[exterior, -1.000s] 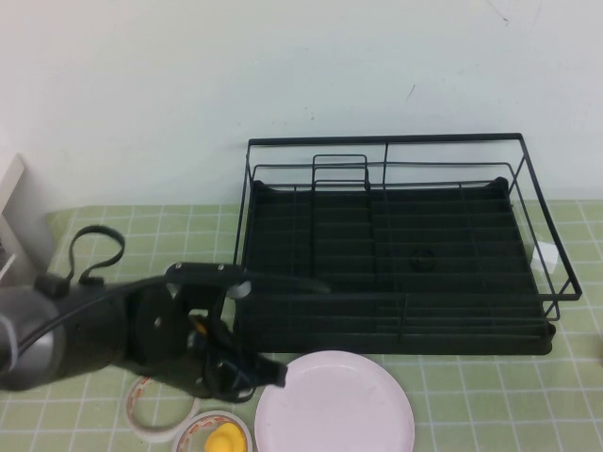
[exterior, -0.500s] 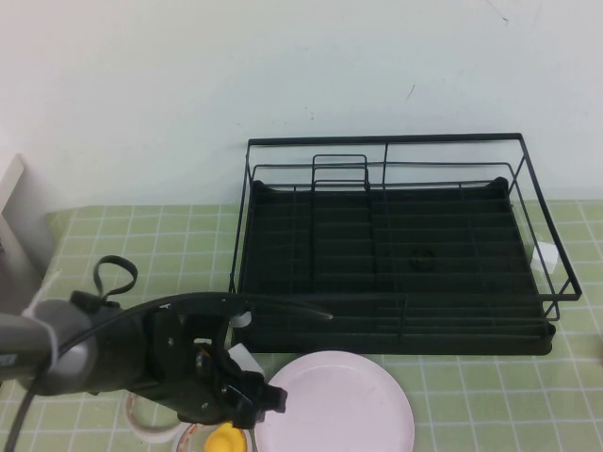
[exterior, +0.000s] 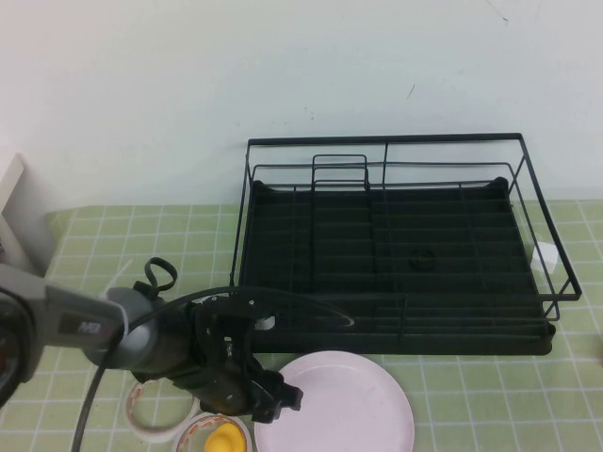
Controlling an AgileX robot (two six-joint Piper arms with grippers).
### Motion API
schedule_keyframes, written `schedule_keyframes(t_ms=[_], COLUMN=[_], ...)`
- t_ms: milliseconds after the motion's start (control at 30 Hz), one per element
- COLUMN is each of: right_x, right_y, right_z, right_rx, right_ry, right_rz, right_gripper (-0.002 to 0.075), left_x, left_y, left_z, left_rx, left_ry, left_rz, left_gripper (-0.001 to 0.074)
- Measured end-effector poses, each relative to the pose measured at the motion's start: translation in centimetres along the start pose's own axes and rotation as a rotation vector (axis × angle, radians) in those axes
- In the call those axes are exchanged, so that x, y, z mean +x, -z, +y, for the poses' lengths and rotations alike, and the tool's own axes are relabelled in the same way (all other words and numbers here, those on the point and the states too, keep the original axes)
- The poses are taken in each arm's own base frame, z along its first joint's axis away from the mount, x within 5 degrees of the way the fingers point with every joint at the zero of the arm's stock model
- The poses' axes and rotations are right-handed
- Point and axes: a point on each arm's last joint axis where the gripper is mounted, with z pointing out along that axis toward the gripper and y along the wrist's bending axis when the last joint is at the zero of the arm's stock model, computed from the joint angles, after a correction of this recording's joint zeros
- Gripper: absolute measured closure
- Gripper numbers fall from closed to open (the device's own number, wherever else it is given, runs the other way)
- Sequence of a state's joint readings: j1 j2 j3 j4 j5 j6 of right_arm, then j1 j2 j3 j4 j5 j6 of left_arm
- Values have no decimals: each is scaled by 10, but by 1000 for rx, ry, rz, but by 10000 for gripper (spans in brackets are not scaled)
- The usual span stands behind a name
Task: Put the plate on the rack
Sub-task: Pick up the plate from the table
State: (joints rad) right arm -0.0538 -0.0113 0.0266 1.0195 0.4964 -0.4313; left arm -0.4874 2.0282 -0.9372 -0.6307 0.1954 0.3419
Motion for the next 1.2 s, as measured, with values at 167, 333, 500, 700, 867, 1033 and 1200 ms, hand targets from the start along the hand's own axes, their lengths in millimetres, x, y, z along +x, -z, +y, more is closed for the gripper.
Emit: schedule_keyframes(t_ms=[167,333,500,700,867,1033,1200], right_x=[0,0,-1,-1,-1,-1,-1], right_y=[0,0,0,0,0,0,0], right_z=[0,0,0,0,0,0,0], right_rx=[0,0,3,2,2,1,1], right_ry=[14,16,18,19,17,17,15], right_rz=[0,-1,-6,-6,-6,-6,-6], right_gripper=[728,728,728,728,728,728,728], left_x=[-3,-7,-6,-8,-5,-4,-10], left_y=[-10,-17,-23,-27,-29,-28,-11], left_z=[-1,-7,-17,-24,-28,-30,-38], left_rx=[11,20,27,45,55,71,114], left_ry=[11,10,-43,-89,-98,-74,-99], left_rz=[23,19,24,50,70,86,69], left_gripper=[370,371,371,516,698,720,731])
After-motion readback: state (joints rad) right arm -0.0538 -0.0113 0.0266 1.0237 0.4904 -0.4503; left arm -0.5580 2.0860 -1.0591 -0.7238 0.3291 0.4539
